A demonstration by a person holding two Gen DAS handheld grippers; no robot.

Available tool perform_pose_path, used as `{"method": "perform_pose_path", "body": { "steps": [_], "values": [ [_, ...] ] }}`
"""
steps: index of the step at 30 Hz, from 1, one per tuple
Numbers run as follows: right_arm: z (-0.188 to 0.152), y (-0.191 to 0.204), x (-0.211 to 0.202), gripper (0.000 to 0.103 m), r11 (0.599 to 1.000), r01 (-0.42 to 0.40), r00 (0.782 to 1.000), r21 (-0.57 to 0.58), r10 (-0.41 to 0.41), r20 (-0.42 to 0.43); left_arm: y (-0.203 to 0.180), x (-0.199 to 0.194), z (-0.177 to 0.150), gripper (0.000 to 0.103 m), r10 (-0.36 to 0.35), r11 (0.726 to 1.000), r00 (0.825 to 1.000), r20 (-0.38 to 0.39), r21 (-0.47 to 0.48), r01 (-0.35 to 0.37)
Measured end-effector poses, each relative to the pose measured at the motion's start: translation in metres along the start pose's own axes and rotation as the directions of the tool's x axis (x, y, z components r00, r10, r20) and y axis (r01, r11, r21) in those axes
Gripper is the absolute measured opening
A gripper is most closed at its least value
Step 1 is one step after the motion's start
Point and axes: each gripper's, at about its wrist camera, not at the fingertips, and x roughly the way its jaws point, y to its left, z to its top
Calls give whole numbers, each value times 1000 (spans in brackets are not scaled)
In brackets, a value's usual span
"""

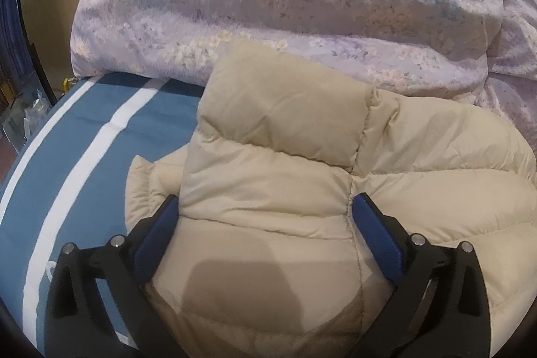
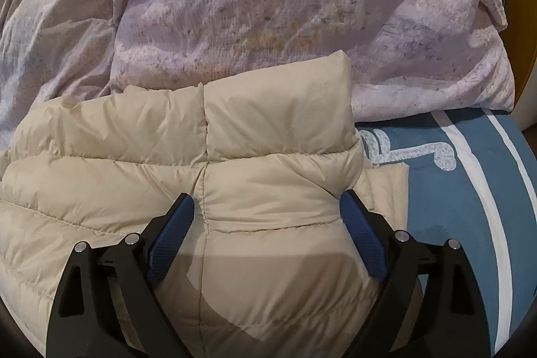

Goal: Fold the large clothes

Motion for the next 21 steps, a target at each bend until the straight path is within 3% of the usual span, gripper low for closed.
{"method": "perform_pose_path", "body": {
  "steps": [21],
  "values": [
    [-1, -2, 6, 92, 1000, -11, 1000, 10, 11, -2, -2, 4, 5, 101, 7, 1000, 1000, -22, 6, -7]
  ]
}}
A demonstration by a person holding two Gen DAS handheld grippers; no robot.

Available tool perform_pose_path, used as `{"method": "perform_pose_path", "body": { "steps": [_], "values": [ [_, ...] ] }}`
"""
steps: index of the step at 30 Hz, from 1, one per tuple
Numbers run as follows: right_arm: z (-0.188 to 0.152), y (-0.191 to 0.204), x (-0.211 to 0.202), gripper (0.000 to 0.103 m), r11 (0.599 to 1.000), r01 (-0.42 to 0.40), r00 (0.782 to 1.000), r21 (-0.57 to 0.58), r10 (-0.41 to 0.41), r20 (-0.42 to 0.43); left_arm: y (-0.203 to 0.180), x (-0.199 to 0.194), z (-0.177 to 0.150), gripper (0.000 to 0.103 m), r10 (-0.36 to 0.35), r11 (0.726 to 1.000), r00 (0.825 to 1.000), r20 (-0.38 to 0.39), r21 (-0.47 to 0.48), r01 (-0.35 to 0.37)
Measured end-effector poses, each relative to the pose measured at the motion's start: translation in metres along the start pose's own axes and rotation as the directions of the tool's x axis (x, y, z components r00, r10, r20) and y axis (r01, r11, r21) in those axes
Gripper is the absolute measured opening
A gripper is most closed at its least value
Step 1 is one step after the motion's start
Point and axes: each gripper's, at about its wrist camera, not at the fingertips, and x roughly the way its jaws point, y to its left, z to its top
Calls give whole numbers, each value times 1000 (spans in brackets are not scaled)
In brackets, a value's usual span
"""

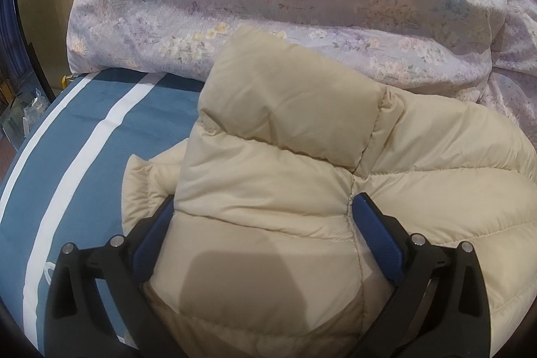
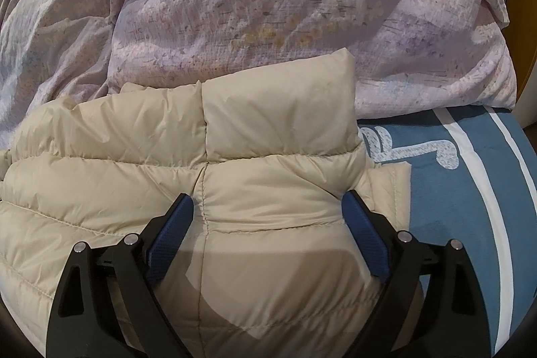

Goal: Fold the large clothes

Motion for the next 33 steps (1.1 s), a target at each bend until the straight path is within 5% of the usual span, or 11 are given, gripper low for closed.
{"method": "perform_pose_path", "body": {
  "steps": [17, 26, 33],
  "values": [
    [-5, -2, -17, 92, 1000, 9, 1000, -2, -9, -1, 0, -9, -2, 101, 29, 1000, 1000, 9, 4, -29],
    [-34, -54, -84, 98, 990, -62, 998, 123, 61, 8, 49, -80, -23, 100, -65, 996, 997, 47, -51, 67],
    [-69, -90, -76, 98, 939, -173, 978, 298, 200, -63, 85, -87, -51, 98, -185, 965, 982, -44, -196, 173]
  ]
}}
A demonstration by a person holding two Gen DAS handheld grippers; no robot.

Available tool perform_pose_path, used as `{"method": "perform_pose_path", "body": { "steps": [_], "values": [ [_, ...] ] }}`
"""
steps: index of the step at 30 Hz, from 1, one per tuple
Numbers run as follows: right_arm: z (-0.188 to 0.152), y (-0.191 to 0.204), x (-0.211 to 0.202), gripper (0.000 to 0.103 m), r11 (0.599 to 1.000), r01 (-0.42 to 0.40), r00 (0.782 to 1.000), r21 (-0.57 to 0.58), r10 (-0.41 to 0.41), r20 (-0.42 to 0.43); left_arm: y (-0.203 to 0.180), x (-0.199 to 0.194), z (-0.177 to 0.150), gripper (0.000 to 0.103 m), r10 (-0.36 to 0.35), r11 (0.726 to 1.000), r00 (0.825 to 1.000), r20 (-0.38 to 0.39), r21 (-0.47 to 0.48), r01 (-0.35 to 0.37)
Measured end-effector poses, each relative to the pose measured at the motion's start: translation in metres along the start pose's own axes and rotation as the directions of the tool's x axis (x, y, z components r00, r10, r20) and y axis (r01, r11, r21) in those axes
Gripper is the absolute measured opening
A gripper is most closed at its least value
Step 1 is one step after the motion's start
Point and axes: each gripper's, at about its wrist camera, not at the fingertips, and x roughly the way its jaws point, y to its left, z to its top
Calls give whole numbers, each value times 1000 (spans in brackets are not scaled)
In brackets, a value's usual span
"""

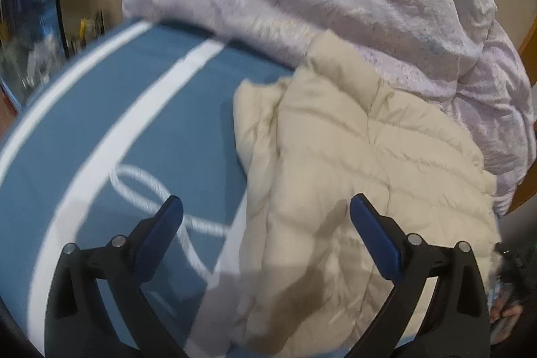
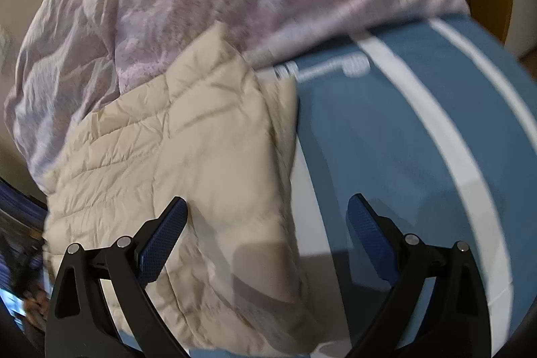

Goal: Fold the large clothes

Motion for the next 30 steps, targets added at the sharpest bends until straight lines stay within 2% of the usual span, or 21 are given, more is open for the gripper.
{"method": "perform_pose_path", "body": {
  "steps": [4, 7, 10, 12, 13, 15, 17, 18, 20, 26, 30],
  "values": [
    [-10, -6, -1, 96, 998, -62, 998, 15, 62, -10, 2, 5, -12, 89, -84, 996, 995, -62, -45, 81],
    [-16, -1, -1, 84, 995, -104, 994, 4, 104, -27, -2, 9, -16, 84, -92, 995, 993, -78, -51, 88],
    [-19, 0, -2, 73, 987, -161, 986, 11, 162, -48, -1, 6, -19, 82, -95, 994, 994, -61, -66, 91],
    [-22, 2, 1, 60, 978, -208, 976, 31, 209, -67, 2, 6, -22, 72, -136, 986, 989, -58, -102, 130],
    [-24, 1, 0, 57, 976, -215, 974, 40, 217, -64, 3, 6, -24, 64, -165, 979, 984, -60, -128, 156],
    [-23, 0, 2, 41, 966, -251, 965, 69, 255, -64, 6, 7, -27, 53, -206, 967, 977, -60, -169, 193],
    [-25, -6, -3, 29, 945, -307, 947, 114, 315, -57, 8, 7, -29, 31, -239, 956, 969, -57, -186, 225],
    [-25, -7, -5, 25, 936, -328, 940, 125, 336, -51, 9, 3, -29, 27, -263, 950, 963, -49, -188, 250],
    [-27, -7, -17, 20, 922, -366, 927, 129, 372, -33, 11, -3, -28, 19, -286, 943, 958, -38, -188, 274],
    [-43, 4, -52, 18, 909, -410, 911, 79, 412, -14, 21, -42, -30, 16, -324, 934, 946, 4, -162, 320],
    [-66, 11, -70, 18, 910, -413, 910, 41, 414, -29, 36, -70, -42, 16, -331, 934, 944, 13, -137, 329]
  ]
}}
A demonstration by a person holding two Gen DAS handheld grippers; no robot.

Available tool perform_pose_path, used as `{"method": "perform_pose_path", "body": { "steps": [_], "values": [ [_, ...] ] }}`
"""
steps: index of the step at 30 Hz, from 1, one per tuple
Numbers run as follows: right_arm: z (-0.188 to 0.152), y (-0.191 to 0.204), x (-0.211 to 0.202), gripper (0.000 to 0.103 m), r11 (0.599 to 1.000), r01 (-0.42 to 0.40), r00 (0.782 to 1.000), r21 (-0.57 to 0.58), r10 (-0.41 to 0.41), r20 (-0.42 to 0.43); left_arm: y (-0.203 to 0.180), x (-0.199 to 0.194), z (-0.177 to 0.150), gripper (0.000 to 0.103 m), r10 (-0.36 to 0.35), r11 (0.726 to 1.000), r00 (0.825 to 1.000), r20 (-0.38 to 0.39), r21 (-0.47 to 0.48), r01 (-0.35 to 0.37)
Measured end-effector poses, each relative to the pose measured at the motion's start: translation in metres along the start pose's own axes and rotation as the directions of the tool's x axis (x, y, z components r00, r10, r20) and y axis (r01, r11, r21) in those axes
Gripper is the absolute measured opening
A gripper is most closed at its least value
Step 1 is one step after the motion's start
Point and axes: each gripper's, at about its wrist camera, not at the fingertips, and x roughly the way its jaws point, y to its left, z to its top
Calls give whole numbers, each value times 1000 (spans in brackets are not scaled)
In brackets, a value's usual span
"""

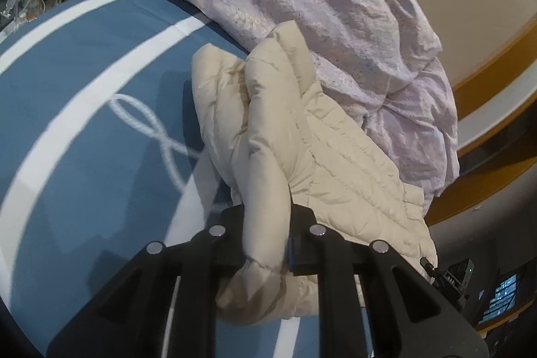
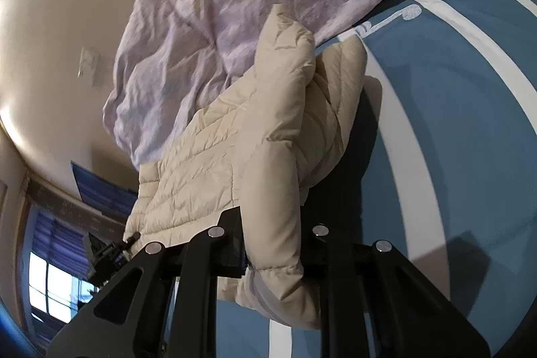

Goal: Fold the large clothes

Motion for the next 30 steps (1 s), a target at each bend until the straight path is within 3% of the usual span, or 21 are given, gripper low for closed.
{"method": "perform_pose_path", "body": {
  "steps": [13, 17, 19, 20, 21, 23, 24, 27, 28, 30],
  "values": [
    [-72, 6, -26, 18, 1000, 0, 999, -21, -1, -40, 29, -65, -54, 16, -7, 1000, 1000, -10, 25, 8],
    [-84, 9, -25, 18, 998, 46, 997, -52, -49, -56, 38, -75, -66, 16, -12, 1000, 1000, -14, 20, 12],
    [-88, 14, -23, 22, 989, 114, 992, -90, -119, -50, 42, -74, -70, 17, -8, 1000, 1000, -22, 12, 8],
    [-89, 16, -23, 28, 983, 150, 987, -106, -156, -41, 46, -72, -72, 19, -5, 1000, 1000, -31, 2, 5],
    [-89, 19, -23, 40, 973, 194, 980, -126, -198, -25, 49, -70, -73, 20, -1, 1000, 999, -36, -8, 0],
    [-87, 27, -26, 59, 943, 295, 955, -155, -294, 31, 54, -66, -75, 27, 7, 1000, 999, -46, -25, -8],
    [-85, 32, -30, 61, 929, 332, 943, -166, -325, 67, 56, -65, -75, 29, 11, 999, 999, -46, -33, -12],
    [-79, 44, -42, 65, 910, 380, 922, -168, -358, 149, 58, -63, -73, 50, 27, 999, 998, -49, -38, -29],
    [-75, 52, -44, 65, 906, 387, 917, -172, -358, 175, 58, -63, -73, 61, 36, 998, 998, -49, -40, -38],
    [-72, 65, -41, 65, 901, 387, 916, -195, -351, 193, 58, -61, -71, 67, 49, 998, 998, -48, -47, -51]
  ]
}}
